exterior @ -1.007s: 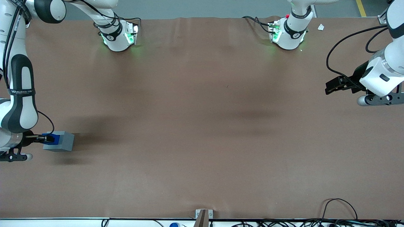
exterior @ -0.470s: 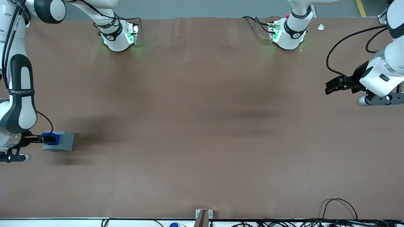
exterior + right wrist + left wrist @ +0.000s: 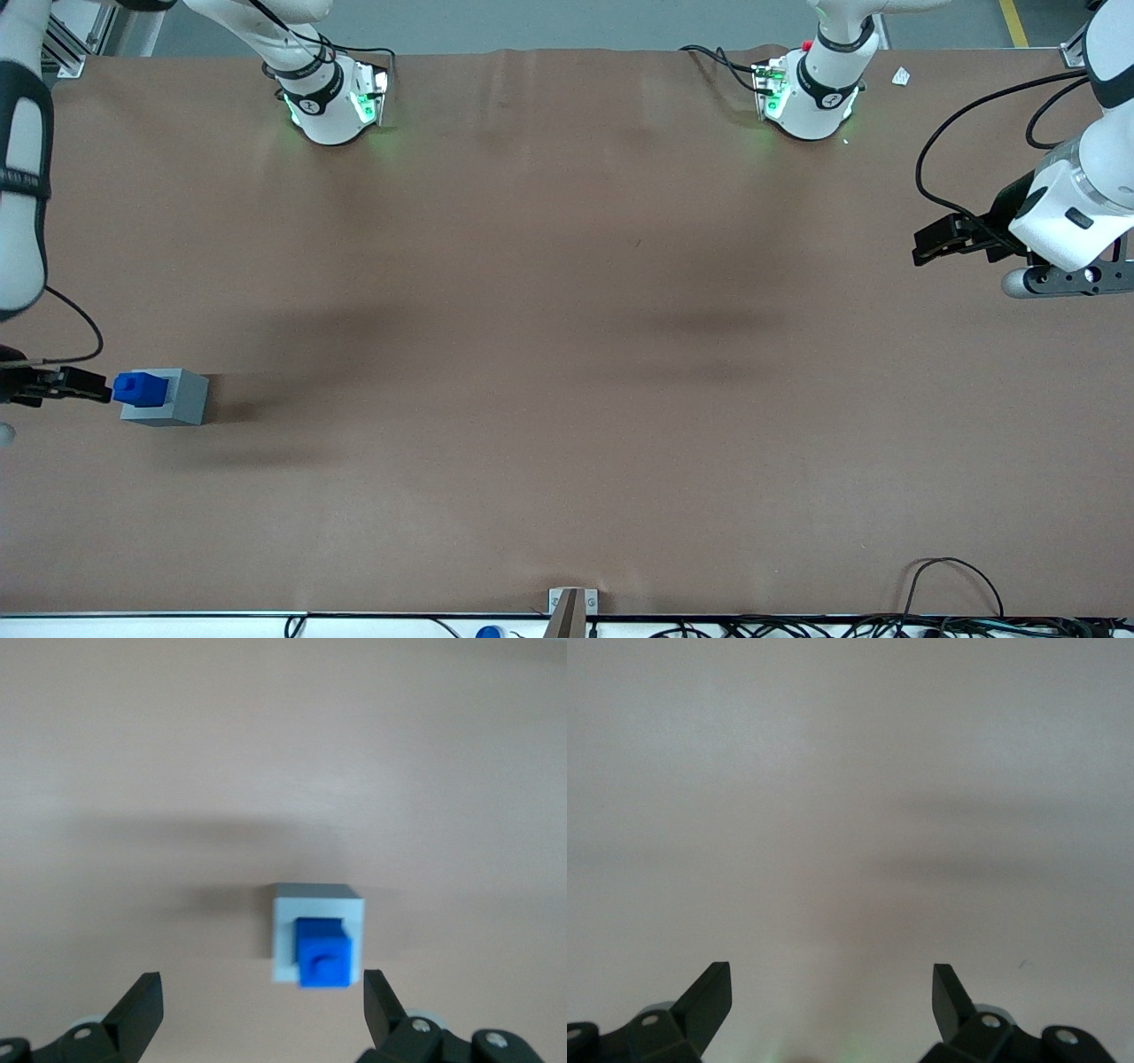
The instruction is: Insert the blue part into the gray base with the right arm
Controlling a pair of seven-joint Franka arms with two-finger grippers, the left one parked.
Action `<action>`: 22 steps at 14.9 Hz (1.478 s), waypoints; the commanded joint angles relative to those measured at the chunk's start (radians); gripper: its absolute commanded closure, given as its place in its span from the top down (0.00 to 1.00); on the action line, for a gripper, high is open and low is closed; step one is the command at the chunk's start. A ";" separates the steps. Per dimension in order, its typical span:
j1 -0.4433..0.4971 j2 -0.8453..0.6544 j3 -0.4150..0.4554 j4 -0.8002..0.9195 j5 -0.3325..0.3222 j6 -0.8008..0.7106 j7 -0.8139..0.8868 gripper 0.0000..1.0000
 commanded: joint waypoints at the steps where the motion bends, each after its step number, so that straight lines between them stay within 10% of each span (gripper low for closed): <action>1: 0.039 -0.119 0.002 -0.042 0.006 -0.111 0.079 1.00; 10: 0.144 -0.380 0.000 -0.175 0.046 -0.283 0.327 1.00; 22: 0.229 -0.566 0.002 -0.303 -0.082 -0.277 0.315 1.00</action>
